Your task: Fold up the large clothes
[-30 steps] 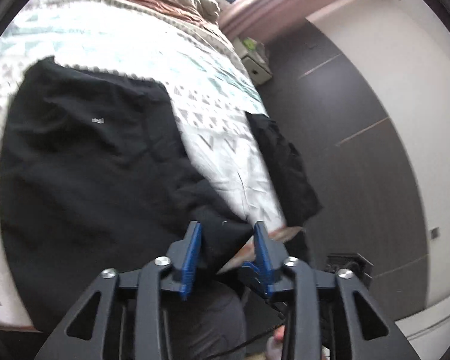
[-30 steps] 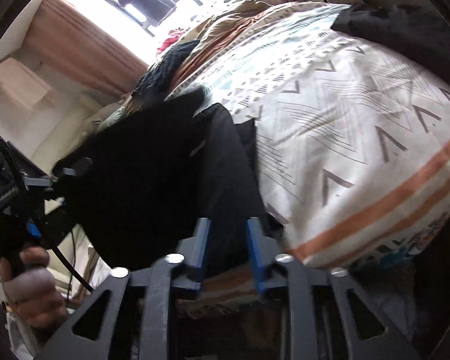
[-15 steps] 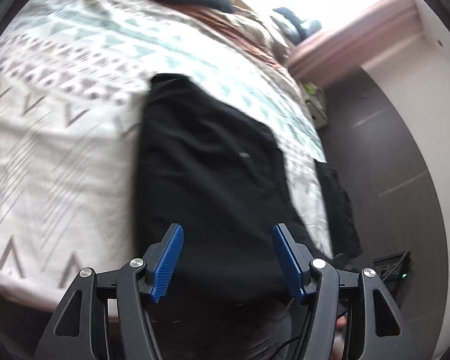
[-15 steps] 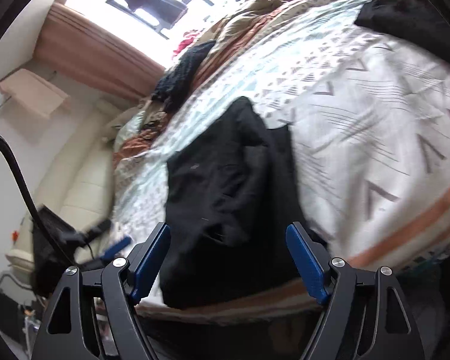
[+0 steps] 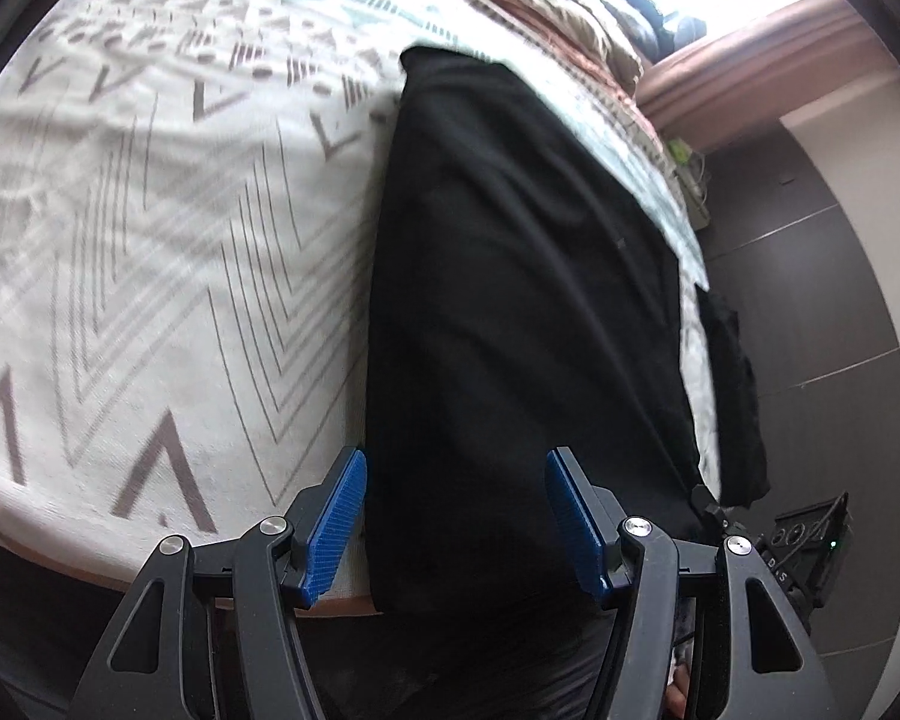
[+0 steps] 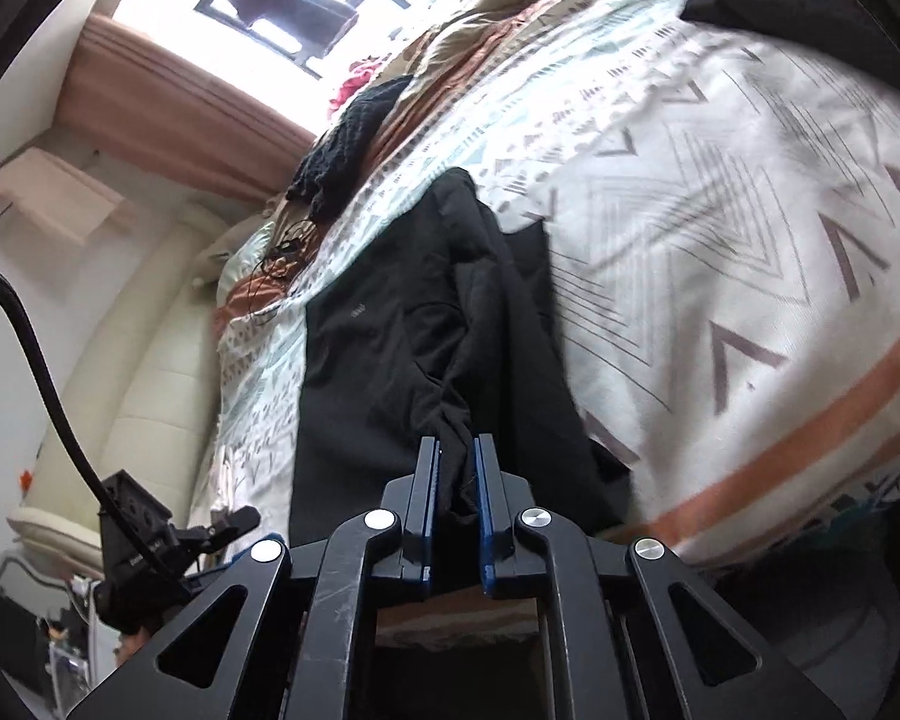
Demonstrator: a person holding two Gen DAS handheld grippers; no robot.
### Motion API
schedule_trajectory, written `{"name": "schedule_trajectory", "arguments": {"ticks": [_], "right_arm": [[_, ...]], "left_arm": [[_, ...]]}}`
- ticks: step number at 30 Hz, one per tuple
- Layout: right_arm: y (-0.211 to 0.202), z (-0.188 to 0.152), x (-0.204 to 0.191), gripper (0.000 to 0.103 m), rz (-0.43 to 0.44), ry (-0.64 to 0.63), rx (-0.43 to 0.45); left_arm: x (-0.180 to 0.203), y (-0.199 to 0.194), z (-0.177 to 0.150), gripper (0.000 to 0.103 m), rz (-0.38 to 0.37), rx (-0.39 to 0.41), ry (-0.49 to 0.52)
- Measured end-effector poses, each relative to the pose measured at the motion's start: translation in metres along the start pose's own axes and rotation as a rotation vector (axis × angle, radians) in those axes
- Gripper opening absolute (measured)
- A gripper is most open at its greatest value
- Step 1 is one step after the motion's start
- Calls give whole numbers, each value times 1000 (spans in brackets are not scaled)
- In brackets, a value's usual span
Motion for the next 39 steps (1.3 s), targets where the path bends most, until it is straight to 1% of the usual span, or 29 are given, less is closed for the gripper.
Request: {"name": "schedule_trajectory", "arguments": {"ticks": [3, 8, 10, 13, 16, 17, 19, 20, 21, 22, 24, 27, 28, 35, 39], "right_arm": [[8, -5, 19, 9, -16, 32, -11], [16, -16, 42, 7, -46, 81, -14], [14, -17, 43, 7, -54, 89, -12], [10, -19, 37, 7, -83, 68, -14], [5, -18, 26, 9, -124, 33, -44], [3, -15, 21, 11, -129, 10, -44], [-4, -7, 7, 23, -143, -60, -36], [-6, -3, 2, 37, -151, -83, -33], [-9, 1, -1, 49, -149, -97, -28], [-11, 8, -7, 51, -138, -115, -18], [-10, 17, -13, 52, -131, -124, -11], [1, 37, -23, 52, -106, -130, -33], [6, 39, -26, 52, -103, -138, -40], [59, 83, -45, 52, -94, -179, -131], [93, 103, -48, 52, -122, -187, -186]], "left_arm": [[-4, 13, -7, 63, 17, -27, 1], [-5, 22, -11, 63, 10, -47, 1], [-2, 21, -10, 63, 11, -49, 12], [1, 19, -9, 63, 11, -43, 24], [-2, 16, -2, 63, 14, -31, 32], [-4, 15, 2, 63, 13, -25, 29], [-8, 14, 10, 63, 11, -15, 16], [-11, 13, 13, 63, 11, -12, 12], [-13, 13, 19, 63, 12, -8, 3], [-14, 13, 24, 63, 13, -4, -3], [-19, 12, 34, 63, 15, 7, -18], [-26, 11, 50, 63, 14, 13, -33], [-28, 12, 56, 63, 15, 15, -37], [-25, 28, 85, 63, 7, 11, -54], [-25, 35, 102, 63, 0, 5, -61]]}}
Point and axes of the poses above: each gripper's, at about its wrist camera, not at the fingertips, and y roughly the way its jaws point, x to its right, z to its top, the point moved 5 cm from there along y, roughly the way its jaws point, and after that the axes turned 3 degrees about y, right-handed, at the moved point
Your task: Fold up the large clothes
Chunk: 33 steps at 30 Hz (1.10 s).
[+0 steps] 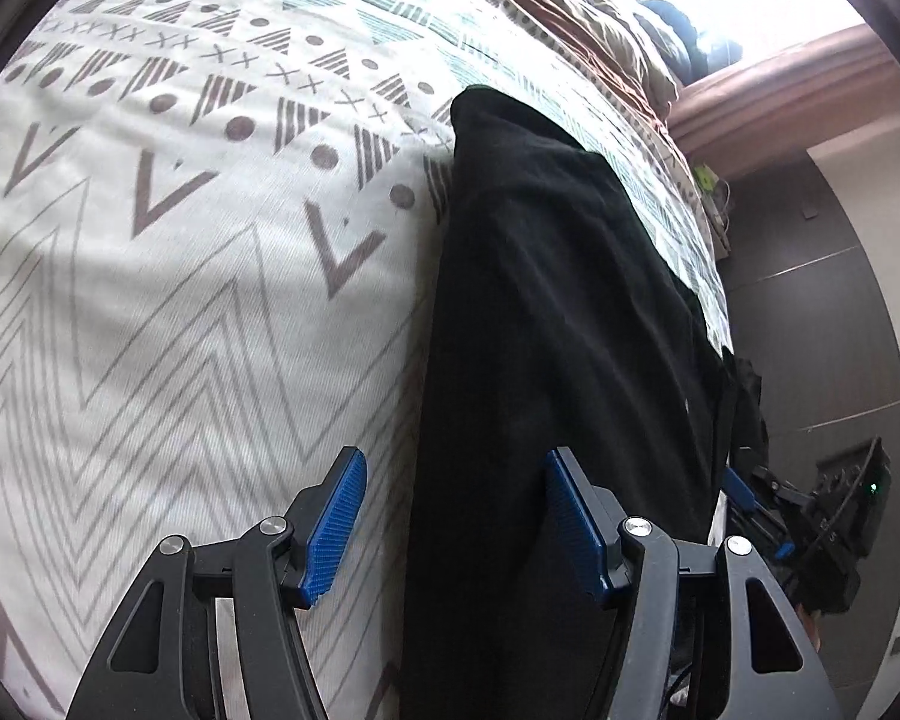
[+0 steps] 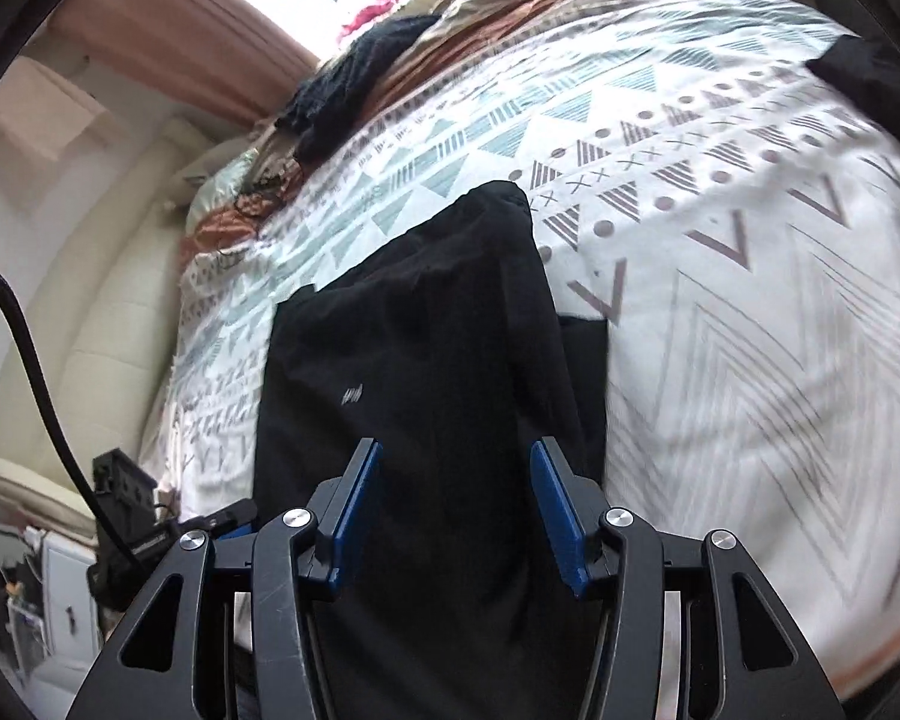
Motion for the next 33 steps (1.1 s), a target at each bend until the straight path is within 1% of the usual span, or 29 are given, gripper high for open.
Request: {"name": "schedule_trajectory", "arguments": {"ticks": [2, 5, 6, 7, 8, 9, 11, 14, 15, 20, 23, 25, 28, 31, 32, 33], "right_arm": [[9, 7, 1, 52, 15, 5, -20], [25, 15, 3, 52, 9, 7, -50], [28, 16, 4, 51, 3, 7, -53], [31, 19, 6, 48, -4, 7, -50], [33, 21, 6, 30, 0, 5, -46], [35, 23, 5, 9, 14, 4, -48], [33, 28, 8, 4, 18, 13, -26], [29, 30, 14, 2, 15, 27, -2], [28, 29, 17, 2, 13, 33, -1], [31, 25, 32, 1, 9, 65, -2], [34, 23, 36, 1, 3, 75, -3], [36, 23, 38, 1, -6, 75, -5], [37, 23, 40, 1, -15, 84, -10], [33, 26, 35, 2, -25, 79, -21], [29, 27, 33, 8, -22, 75, -19], [23, 29, 29, 17, -20, 61, -12]], "left_arm": [[1, 2, 7, 63, 2, -3, 2], [5, 8, 22, 63, 8, -5, 15], [8, 11, 28, 63, 10, -7, 21], [10, 15, 33, 63, 15, -10, 27], [12, 18, 39, 63, 21, -13, 33], [15, 23, 44, 63, 25, -16, 40], [20, 29, 53, 63, 36, -21, 58], [29, 40, 68, 63, 45, -28, 77], [28, 41, 68, 63, 54, -29, 84], [36, 54, 93, 64, 82, -23, 107], [40, 62, 106, 64, 109, -22, 125], [42, 71, 114, 64, 140, -25, 145], [41, 80, 117, 64, 182, -38, 162], [41, 75, 117, 64, 184, -32, 164], [43, 75, 119, 64, 183, -26, 164], [41, 68, 116, 64, 176, -15, 159]]}}
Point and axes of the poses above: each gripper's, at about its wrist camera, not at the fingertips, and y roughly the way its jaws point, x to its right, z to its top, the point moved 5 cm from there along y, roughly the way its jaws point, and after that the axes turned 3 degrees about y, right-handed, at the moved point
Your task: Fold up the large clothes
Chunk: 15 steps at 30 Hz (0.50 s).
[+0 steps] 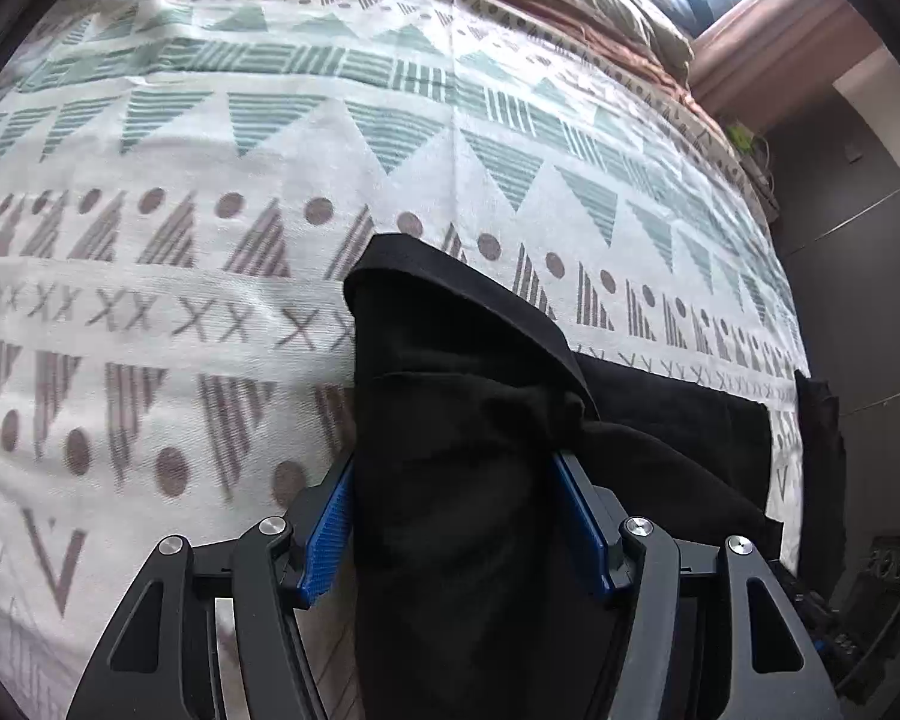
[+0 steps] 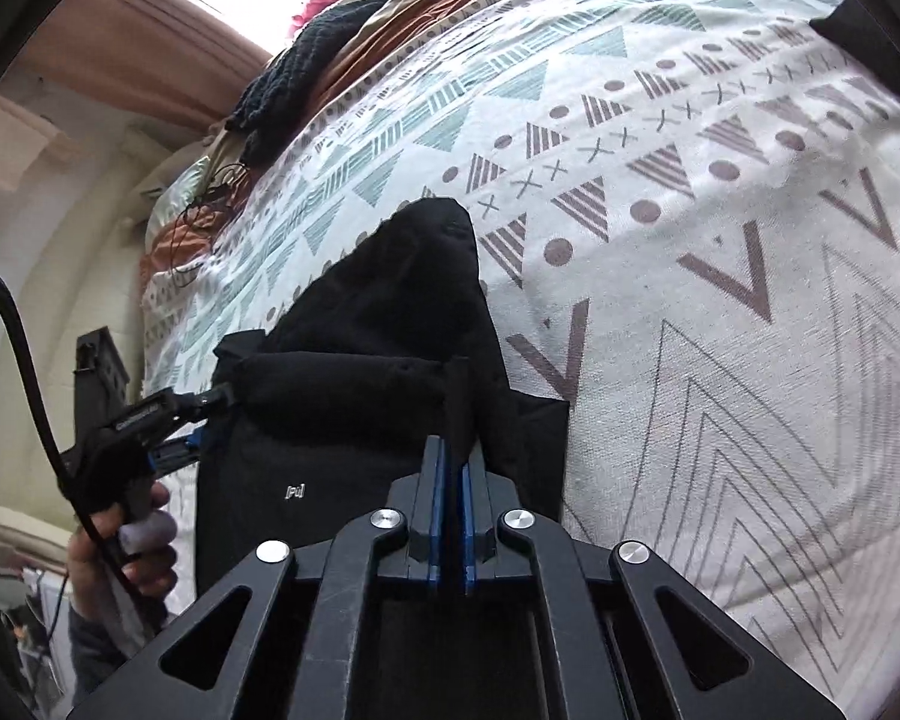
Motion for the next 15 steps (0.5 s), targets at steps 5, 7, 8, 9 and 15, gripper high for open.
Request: {"name": "schedule_trajectory", "arguments": {"ticks": [5, 7, 8, 9, 15], "right_arm": [[-19, 4, -6, 69, -12, -42, 43], [-14, 5, -3, 69, 3, -29, 11], [-10, 4, 0, 69, 9, -23, -5], [-6, 3, 2, 69, 18, -17, -25], [25, -6, 18, 69, 96, 38, -141]], "left_arm": [[-11, -16, -22, 64, -46, 2, -39], [-15, -21, -33, 64, -66, -1, -48], [-16, -23, -38, 64, -78, -3, -55], [-18, -26, -43, 64, -86, -2, -62], [-24, -41, -67, 62, -119, 15, -82]]}}
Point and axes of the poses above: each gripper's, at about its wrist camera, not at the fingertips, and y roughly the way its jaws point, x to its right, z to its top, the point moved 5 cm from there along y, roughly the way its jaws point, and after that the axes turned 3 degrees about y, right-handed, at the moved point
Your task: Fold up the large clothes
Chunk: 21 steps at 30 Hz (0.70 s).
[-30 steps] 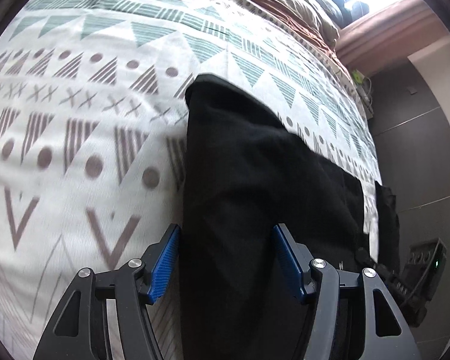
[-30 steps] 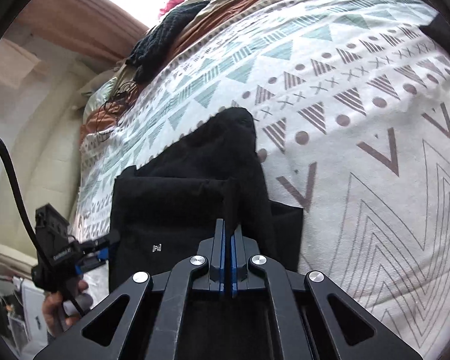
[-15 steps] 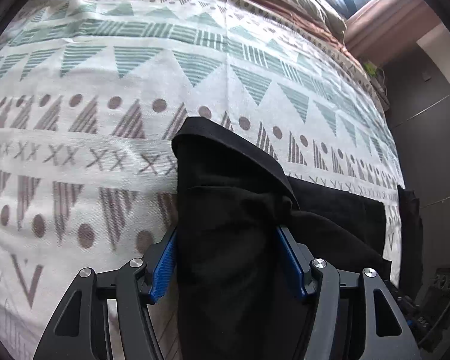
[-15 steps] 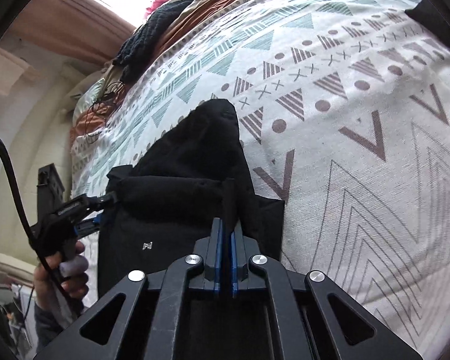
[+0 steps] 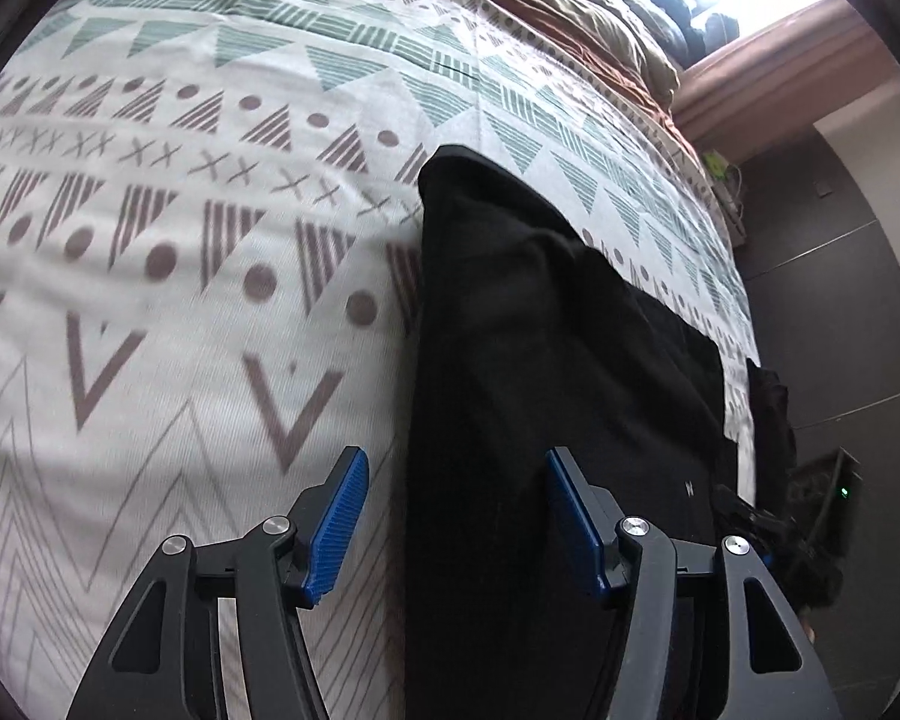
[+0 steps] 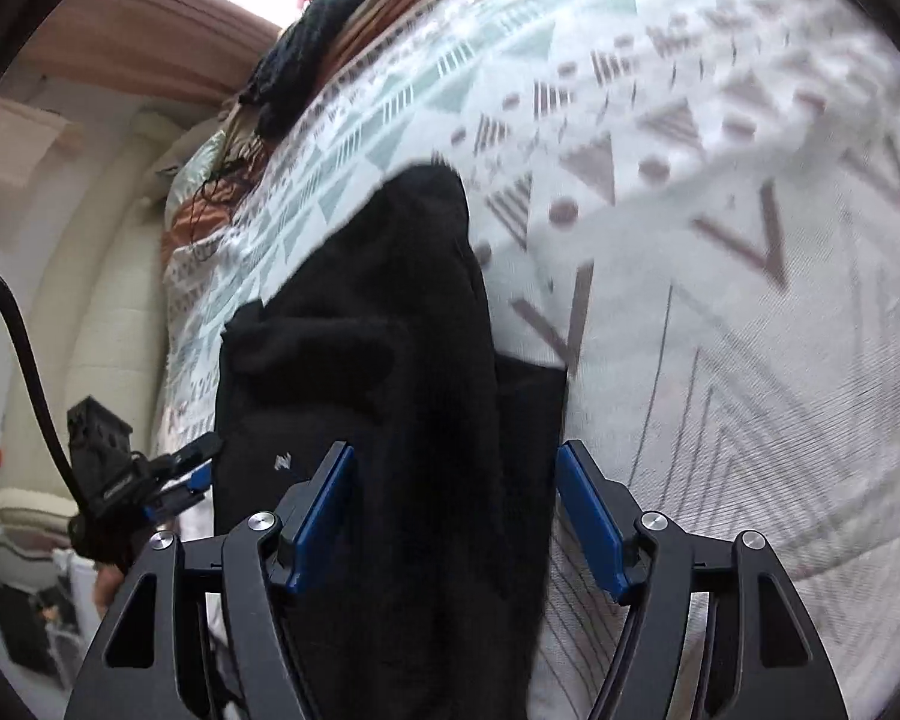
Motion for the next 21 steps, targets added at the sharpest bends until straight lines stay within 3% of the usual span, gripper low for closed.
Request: {"name": "schedule_trajectory", "arguments": {"ticks": [7, 11, 16, 18, 21], "right_arm": [[16, 5, -1, 69, 98, 10, -67], [35, 13, -9, 71, 189, 17, -129], [51, 21, -17, 68, 236, 15, -159], [52, 19, -16, 46, 206, 7, -157], [45, 15, -23, 25, 211, -12, -138]], "left_arm": [[-3, 0, -13, 59, -37, 8, -23], [-2, 11, -5, 56, -71, 8, -30], [3, 25, 10, 50, -77, 22, -36], [5, 25, 11, 45, -79, 24, -42], [14, 17, 10, 37, -72, 39, -12]]}}
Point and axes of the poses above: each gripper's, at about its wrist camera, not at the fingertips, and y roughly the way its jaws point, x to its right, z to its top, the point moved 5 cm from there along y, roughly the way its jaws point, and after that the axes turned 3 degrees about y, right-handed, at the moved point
